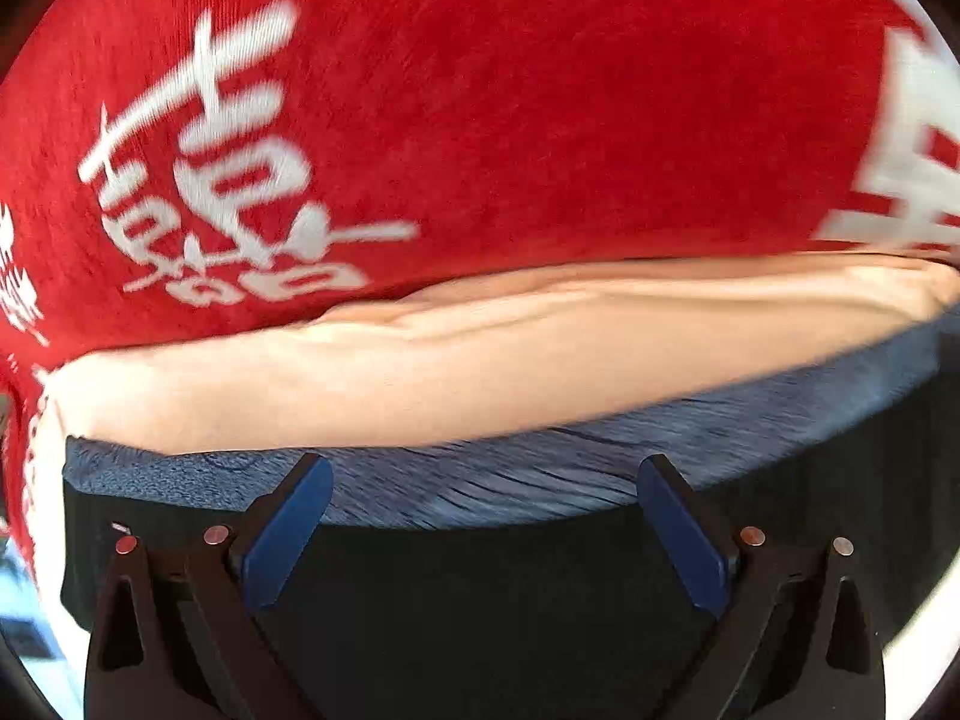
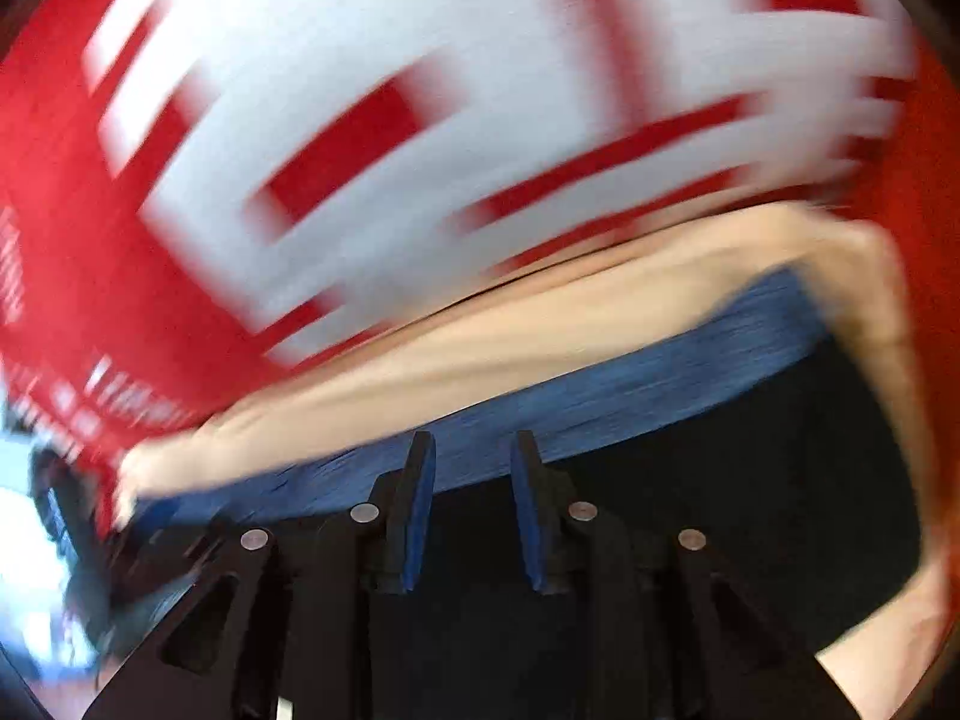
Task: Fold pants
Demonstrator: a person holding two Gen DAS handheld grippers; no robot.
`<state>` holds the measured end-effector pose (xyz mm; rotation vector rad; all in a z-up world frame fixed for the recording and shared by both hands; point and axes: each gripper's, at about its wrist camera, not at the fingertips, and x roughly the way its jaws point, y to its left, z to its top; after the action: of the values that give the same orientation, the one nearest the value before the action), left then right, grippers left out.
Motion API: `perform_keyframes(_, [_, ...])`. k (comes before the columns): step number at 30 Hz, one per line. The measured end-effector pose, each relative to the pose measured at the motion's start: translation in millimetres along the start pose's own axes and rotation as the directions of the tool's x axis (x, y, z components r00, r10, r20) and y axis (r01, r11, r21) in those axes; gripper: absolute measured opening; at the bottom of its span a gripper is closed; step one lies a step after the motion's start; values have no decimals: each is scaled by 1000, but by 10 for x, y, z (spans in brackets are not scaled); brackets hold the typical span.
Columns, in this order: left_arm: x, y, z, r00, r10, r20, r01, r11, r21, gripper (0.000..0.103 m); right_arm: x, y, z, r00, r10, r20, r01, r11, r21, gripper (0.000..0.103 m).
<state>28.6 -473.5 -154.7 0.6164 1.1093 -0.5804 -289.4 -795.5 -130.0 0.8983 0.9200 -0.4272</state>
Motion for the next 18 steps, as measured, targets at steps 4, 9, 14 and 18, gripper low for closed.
perform_keyframes(4, [183, 271, -130, 1000, -6, -3, 6, 999, -52, 103, 352, 258, -156, 993, -110, -45, 106, 991, -83, 27])
perform_keyframes(9, [92, 462, -185, 999, -25, -44, 21, 997, -76, 103, 101, -151, -189, 998, -70, -11, 70, 993, 95, 22])
perform_keyframes(14, [-266, 484, -533, 998, -39, -54, 39, 999, 10, 103, -246, -107, -371, 999, -9, -35, 13, 992, 124, 34])
perform_keyframes(18, [-303, 465, -1077, 993, -3, -116, 13, 996, 87, 103, -194, 292, -801, 993, 88, -80, -83, 994, 66, 34])
